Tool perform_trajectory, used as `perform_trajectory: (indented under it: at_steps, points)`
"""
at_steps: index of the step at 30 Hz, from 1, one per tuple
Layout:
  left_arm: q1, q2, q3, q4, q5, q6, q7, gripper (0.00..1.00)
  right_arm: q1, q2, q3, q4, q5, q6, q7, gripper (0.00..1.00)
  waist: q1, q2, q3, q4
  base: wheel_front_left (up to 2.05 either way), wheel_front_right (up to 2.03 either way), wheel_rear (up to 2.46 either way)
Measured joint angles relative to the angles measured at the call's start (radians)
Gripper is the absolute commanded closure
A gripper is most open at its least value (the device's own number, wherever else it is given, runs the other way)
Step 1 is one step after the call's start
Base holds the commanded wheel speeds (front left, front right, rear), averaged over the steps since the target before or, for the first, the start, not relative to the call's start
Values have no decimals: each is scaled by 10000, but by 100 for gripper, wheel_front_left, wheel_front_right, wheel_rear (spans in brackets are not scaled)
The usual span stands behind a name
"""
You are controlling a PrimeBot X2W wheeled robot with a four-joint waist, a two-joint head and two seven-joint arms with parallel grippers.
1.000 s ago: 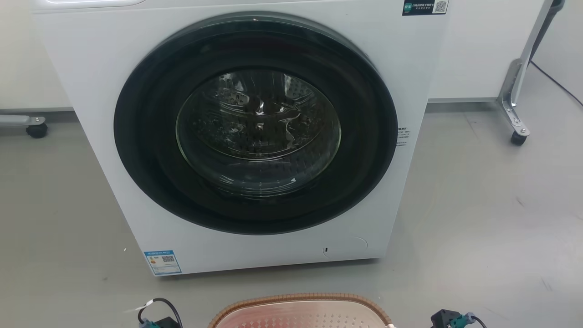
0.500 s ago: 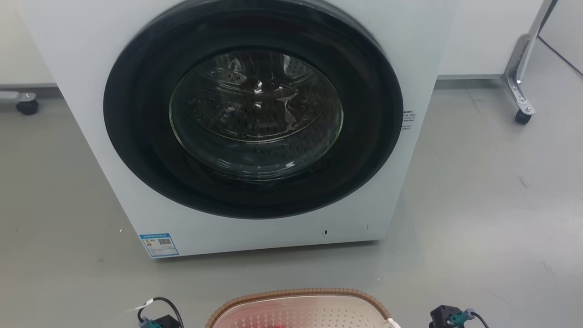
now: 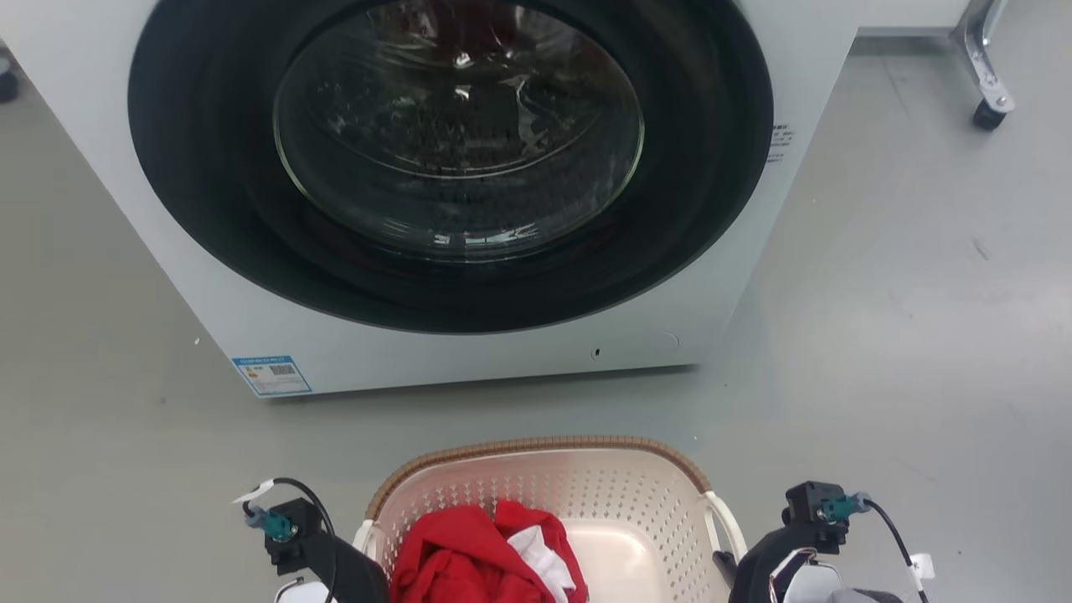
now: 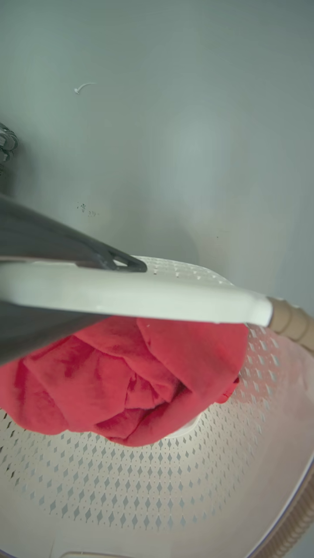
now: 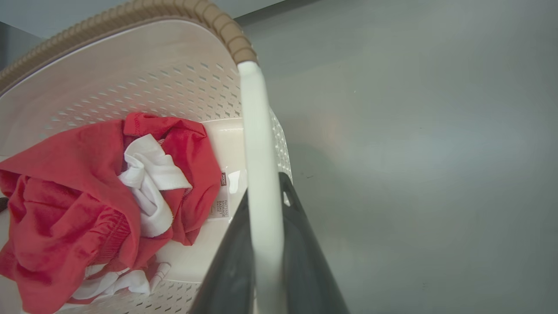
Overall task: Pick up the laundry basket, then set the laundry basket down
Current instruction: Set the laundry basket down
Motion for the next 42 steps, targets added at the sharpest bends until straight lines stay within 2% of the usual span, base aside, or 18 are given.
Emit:
perform_trajectory:
  at_steps: [29,42]
  points:
    - [-2454,238,-23,-686,362,290,-1797,100,-2717,-282,336,-604,-698,-270,-1684,100,0,2,4125,68,0,0,0]
    - [-3228,362,-82,-796,560,255,-2568,100,-3521,-297,387,-629,-907,-403,-2314,100,-1,1,5549,171,0,0,0]
